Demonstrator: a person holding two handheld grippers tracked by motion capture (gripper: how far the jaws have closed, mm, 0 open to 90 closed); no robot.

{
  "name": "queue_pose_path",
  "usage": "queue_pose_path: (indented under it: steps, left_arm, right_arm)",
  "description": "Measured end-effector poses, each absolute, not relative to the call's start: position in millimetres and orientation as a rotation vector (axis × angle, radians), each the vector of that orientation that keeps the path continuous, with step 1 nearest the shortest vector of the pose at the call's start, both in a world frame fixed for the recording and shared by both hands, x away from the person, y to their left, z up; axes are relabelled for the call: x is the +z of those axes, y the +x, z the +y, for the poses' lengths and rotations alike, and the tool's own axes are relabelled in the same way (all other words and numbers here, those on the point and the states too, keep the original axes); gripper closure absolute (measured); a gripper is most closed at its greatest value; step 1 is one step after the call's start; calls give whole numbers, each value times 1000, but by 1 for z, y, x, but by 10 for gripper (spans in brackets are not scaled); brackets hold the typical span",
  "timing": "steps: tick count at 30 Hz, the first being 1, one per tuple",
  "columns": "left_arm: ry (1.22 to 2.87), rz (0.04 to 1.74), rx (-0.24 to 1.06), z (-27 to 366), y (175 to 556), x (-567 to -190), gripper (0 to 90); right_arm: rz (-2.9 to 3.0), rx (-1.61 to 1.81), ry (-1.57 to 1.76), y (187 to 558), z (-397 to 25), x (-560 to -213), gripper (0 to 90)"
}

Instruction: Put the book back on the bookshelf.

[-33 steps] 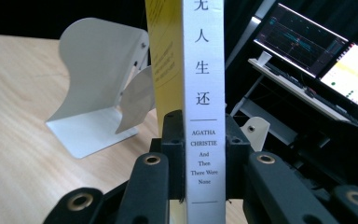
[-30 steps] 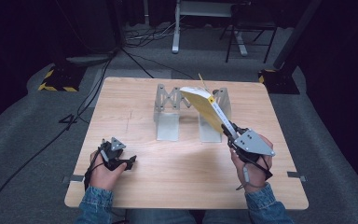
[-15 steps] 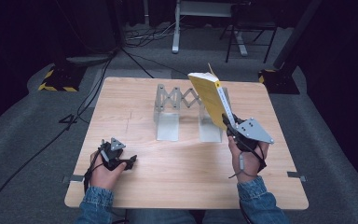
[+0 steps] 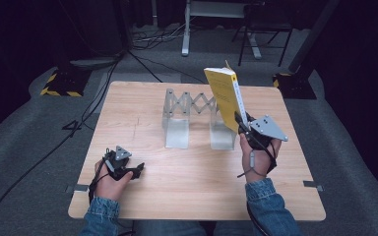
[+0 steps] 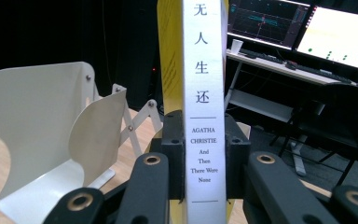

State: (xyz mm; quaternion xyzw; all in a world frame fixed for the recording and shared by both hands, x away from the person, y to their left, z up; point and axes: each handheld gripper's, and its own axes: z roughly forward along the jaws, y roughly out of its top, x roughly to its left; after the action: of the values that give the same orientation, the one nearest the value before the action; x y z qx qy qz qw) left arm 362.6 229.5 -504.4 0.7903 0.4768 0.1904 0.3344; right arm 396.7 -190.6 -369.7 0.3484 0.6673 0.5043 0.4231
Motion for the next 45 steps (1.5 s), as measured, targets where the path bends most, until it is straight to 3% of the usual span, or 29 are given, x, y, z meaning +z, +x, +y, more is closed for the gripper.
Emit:
queue_pose_path:
  steps: [21, 45]
  left_arm:
    - [2061, 1249, 497, 228, 362, -504, 275]
    - [2067, 1238, 493, 226, 365, -504, 276]
  right_arm:
    - [1609, 1368, 1009, 423, -191, -403, 762]
    - [1781, 1352, 1029, 422, -170, -428, 750]
